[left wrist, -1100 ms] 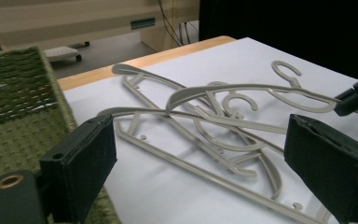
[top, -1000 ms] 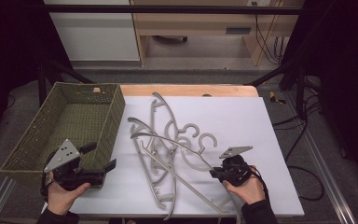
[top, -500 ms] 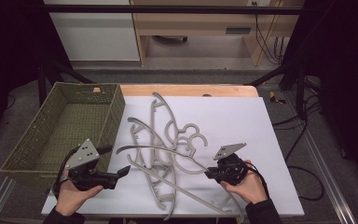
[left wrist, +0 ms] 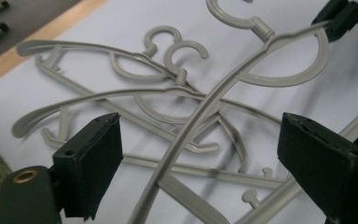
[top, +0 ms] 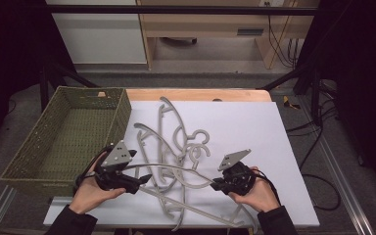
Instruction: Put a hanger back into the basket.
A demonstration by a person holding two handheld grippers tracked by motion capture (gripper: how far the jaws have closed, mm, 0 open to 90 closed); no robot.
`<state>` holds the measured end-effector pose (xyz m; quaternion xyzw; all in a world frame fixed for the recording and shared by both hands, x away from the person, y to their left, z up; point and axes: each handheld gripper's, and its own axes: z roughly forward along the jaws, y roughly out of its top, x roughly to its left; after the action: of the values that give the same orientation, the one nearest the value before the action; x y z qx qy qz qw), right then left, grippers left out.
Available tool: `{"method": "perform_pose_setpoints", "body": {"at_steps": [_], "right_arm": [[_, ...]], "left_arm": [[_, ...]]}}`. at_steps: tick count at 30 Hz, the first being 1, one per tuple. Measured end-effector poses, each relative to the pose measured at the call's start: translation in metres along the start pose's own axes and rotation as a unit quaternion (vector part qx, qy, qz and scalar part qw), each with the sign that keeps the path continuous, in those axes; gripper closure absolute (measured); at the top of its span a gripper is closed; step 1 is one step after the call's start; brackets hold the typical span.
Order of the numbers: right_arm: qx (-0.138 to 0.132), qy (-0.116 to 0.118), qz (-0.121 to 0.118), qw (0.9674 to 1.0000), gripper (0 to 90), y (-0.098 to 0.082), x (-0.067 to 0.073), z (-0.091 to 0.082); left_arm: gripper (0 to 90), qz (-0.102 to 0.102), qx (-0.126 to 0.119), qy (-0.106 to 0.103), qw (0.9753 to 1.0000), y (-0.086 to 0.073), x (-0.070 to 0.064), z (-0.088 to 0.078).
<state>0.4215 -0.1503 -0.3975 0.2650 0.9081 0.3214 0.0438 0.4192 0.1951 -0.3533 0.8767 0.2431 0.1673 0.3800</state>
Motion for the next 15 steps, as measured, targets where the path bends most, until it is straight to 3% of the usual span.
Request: {"method": "perform_pose_setpoints", "body": {"at_steps": [3,5,9,12,13,15], "right_arm": [[0.000,0.007,-0.003,1.0000,81.5,0.001,0.002,0.000],[0.006,0.012,-0.007,0.9999,81.5,0.002,0.004,0.001],[0.012,0.015,-0.012,0.9997,81.5,0.002,0.005,0.002],[0.014,0.019,-0.017,0.9996,81.5,0.002,0.006,0.004],[0.016,0.021,-0.021,0.9994,81.5,0.003,0.007,0.004],[0.018,0.022,-0.023,0.9993,81.5,0.003,0.008,0.005]], "left_arm": [[15.8,0.012,0.019,-0.004,0.9997,0.002,0.000,0.008],[20.1,0.032,0.040,-0.020,0.9985,0.004,0.000,0.018],[24.6,0.045,0.061,-0.035,0.9965,0.005,-0.003,0.029],[28.5,0.069,0.086,-0.040,0.9931,0.006,-0.008,0.039],[32.3,0.084,0.099,-0.047,0.9904,0.007,-0.009,0.043],[36.9,0.093,0.109,-0.046,0.9886,0.007,-0.011,0.048]]}}
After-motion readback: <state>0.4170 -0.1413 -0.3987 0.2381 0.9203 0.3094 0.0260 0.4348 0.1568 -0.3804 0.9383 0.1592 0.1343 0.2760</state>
